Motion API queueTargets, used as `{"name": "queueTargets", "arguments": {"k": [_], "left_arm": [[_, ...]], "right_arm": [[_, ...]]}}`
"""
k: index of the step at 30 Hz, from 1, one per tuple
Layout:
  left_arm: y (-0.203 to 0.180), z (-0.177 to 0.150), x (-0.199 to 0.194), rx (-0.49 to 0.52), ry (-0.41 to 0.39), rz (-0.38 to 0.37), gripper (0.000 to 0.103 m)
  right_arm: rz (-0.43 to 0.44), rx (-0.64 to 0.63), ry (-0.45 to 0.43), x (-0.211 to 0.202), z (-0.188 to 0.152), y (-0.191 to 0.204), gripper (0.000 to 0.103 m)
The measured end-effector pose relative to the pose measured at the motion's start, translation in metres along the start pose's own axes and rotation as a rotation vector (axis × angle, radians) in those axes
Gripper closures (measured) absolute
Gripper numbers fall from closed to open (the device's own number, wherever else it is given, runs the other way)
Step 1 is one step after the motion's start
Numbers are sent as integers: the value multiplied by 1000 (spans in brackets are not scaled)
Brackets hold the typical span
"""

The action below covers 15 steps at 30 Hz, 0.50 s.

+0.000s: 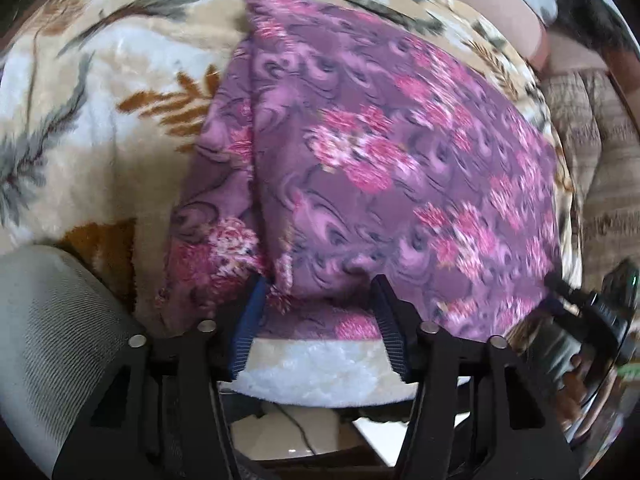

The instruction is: Fold small clothes

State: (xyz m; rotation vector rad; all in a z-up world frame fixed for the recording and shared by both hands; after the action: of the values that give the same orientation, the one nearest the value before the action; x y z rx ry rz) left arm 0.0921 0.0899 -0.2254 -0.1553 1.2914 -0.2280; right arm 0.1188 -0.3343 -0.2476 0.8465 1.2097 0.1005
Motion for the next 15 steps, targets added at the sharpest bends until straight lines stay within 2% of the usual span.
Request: {"name": "queueTargets", "arguments": {"k": [1,4,5,6,7,8,9,12,13,15], "left_arm": [[2,1,0,-17,-8,-19,50],[9,5,-2,-60,-19,-55,50],[10,5,-2,-66,-25,-51,51],[10,5,-2,-69,-30,-35,66],[12,7,-2,-67,-32,-6,92],[13,8,0,-69,-27,8,91],[15,7,-2,-85,-33,-11,92],[19,2,-30,-86,-112,-50,93],[19,1,-36,-84,-119,-36,93],[20,2,-27,-59,-82,20,93]], "right_arm": [[-5,-17,-20,0,0,1,51],[-13,-16,-48,-2,2,-2,70],[-3,-12,-47,-3,3,-2,84],[11,-7,-45,-3,2,-4,91],[14,-6,-48,-3,4,-4,92],[11,-5,-55,-3,4,-4,96],[13,-3,-59,-5,4,-3,98],[-2,-55,-116,-28,-2,10,98],[-14,-88,-137,-38,-6,16,98],[-49,-133,-131,-41,-12,23,99]]}}
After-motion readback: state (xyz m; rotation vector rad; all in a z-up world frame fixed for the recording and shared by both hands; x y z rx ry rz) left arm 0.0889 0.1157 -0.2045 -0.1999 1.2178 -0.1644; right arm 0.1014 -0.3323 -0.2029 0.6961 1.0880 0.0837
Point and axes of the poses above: each gripper's, at about its wrist camera, not at the fingertips, and x roughly the way its jaws point, y to its left, z to its top, the point moved 2 cm from there along x, roughly the way its jaws point, and after that the axes turned 14 degrees about x, right-handed, at the moved point
